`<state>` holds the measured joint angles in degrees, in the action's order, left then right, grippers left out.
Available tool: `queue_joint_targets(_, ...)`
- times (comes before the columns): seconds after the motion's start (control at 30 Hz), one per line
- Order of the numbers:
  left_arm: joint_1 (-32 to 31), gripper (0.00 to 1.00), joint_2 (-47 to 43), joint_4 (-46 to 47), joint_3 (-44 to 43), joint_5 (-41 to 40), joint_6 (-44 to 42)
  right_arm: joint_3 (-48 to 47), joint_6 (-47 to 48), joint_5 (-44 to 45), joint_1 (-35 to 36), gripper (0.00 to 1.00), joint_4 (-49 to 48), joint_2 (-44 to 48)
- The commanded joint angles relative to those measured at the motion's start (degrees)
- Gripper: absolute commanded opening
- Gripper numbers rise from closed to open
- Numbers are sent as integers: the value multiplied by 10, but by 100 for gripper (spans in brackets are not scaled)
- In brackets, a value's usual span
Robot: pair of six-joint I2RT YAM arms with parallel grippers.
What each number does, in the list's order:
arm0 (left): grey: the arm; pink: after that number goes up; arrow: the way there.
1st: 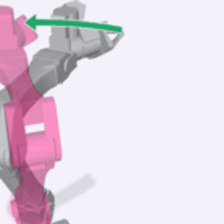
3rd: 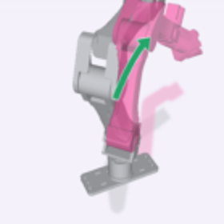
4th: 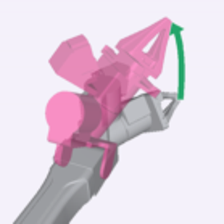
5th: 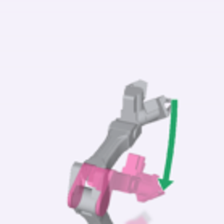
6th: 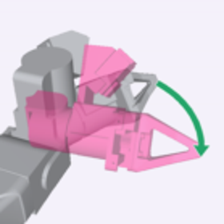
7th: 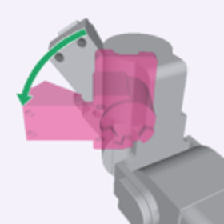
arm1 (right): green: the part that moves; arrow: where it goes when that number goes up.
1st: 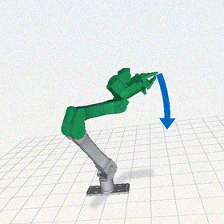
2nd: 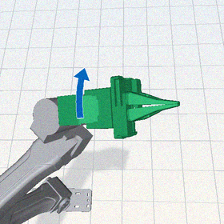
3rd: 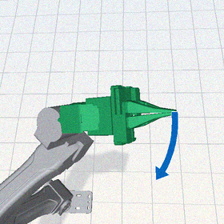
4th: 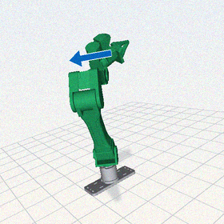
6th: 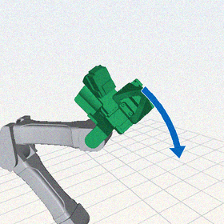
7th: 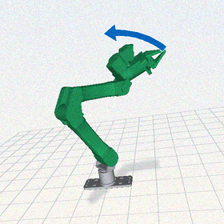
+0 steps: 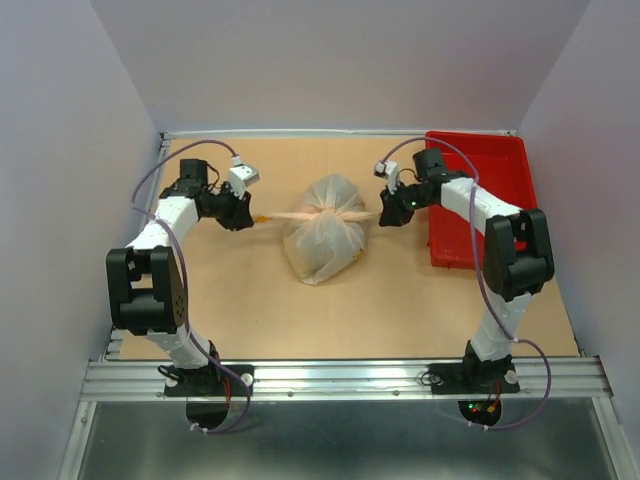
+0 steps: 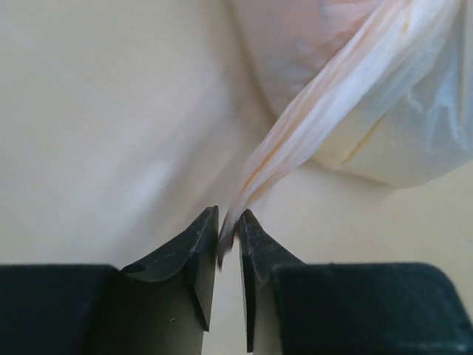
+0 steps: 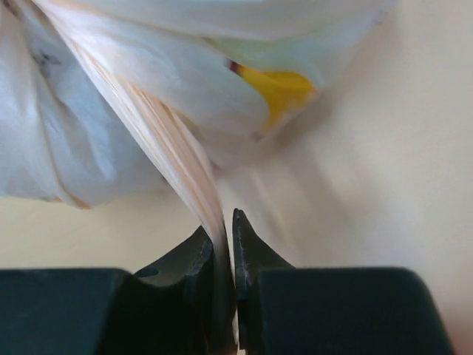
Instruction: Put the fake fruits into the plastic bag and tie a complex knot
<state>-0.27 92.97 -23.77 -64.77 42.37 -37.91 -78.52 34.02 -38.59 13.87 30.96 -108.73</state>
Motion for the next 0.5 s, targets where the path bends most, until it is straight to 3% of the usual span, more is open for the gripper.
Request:
queue_joint_targets(0.0,70,36,-53,-30,-54,-109,15,-40,-16,113,-84,36,70,57)
queue_joint_targets(0.07,67,49,-67,-44,-74,-107,27,-52,-28,97,-84,58,87,71)
queue_joint_targets(0.1,65,77,-73,-52,-86,-106,33,-66,-34,93,-84,67,94,79)
queue_joint_targets(0.13,63,98,-82,-68,-112,-103,48,-74,-42,81,-84,81,107,95)
queue_joint_targets(0.33,56,99,-111,-68,-200,-138,145,-137,-106,28,-84,92,138,137)
queue_joint_targets(0.47,32,99,-114,-69,-248,-151,165,-171,-175,-3,-84,100,135,129)
